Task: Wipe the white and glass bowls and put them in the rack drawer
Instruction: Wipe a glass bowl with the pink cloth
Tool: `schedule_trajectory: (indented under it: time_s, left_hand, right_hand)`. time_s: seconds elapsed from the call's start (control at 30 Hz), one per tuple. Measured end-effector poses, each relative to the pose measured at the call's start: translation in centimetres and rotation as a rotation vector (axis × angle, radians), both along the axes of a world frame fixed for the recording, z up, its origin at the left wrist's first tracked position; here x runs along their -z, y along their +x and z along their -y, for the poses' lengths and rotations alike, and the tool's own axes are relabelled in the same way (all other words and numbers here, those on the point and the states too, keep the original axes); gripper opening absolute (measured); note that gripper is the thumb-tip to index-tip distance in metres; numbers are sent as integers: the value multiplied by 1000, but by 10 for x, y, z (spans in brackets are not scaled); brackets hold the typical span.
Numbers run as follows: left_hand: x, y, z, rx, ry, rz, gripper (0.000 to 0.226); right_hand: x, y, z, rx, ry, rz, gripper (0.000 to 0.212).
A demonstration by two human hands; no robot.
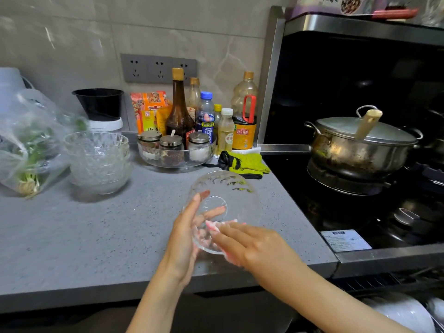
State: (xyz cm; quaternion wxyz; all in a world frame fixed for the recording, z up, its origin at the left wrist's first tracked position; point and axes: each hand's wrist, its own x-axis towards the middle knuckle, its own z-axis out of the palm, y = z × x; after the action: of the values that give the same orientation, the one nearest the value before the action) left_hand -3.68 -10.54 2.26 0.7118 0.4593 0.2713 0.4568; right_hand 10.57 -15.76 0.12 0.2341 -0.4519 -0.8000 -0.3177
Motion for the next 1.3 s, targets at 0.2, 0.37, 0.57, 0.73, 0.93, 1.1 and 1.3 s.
schedule_trajectory:
  time_s: [0.2, 0.37, 0.57, 0.73, 0.93, 1.1, 1.3]
  left_hand:
    - [4, 17, 13, -69, 0, 57, 53]
    - [-1, 14, 13, -76, 20, 43, 49]
    - [-6, -7, -2, 21, 77, -96, 46]
    - [-3, 19, 20, -29, 15, 55, 50]
    - [-12, -5, 1, 34, 47, -11, 48]
    - [-4, 11, 14, -29, 10, 117, 49]
    - [-7, 13, 14, -32, 15, 87, 47]
  right_hand:
    - [-9, -14, -1, 40, 7, -96, 26]
    - [-13, -19, -1, -21, -6, -116, 40]
    - [-12, 5, 4, 6, 71, 61, 45]
    - [-18, -25, 0, 12, 28, -201, 33]
    - [-19, 9, 2, -3, 73, 45, 30]
    - [-15, -6, 0, 52, 67, -67, 30]
    - [-19, -10, 4, -27, -16, -121, 33]
